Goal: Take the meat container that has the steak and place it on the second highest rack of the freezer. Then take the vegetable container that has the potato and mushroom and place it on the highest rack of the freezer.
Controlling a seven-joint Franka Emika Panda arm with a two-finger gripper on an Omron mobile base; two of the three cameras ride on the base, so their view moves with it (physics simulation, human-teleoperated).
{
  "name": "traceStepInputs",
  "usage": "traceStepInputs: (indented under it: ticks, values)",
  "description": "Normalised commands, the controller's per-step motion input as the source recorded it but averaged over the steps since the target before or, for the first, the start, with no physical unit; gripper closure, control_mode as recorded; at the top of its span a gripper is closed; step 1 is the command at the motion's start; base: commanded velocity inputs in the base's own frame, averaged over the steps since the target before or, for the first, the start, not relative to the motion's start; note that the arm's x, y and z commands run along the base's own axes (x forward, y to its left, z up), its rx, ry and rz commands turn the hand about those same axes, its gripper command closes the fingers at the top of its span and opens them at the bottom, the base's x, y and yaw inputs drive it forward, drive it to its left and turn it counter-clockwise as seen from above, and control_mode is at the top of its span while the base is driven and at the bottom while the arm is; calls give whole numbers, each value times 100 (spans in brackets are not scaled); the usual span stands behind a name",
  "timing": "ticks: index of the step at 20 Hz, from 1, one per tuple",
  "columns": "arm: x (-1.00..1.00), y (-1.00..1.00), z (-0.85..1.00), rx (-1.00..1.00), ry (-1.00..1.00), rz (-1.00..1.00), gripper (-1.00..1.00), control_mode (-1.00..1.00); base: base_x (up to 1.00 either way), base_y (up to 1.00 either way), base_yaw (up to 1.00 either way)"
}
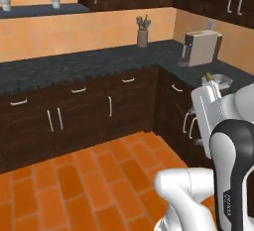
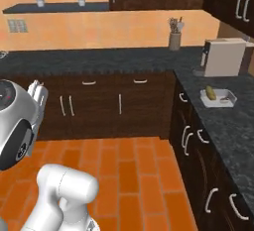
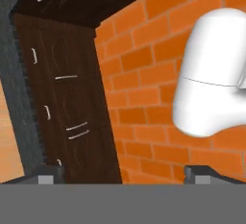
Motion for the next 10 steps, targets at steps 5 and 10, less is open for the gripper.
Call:
traceStepInputs:
  ticks: [5,10]
  values:
    - [0,0,0,0,0,0,-100,100,86,0,-61]
    - [0,0,0,0,0,0,-100,100,100,43,-42]
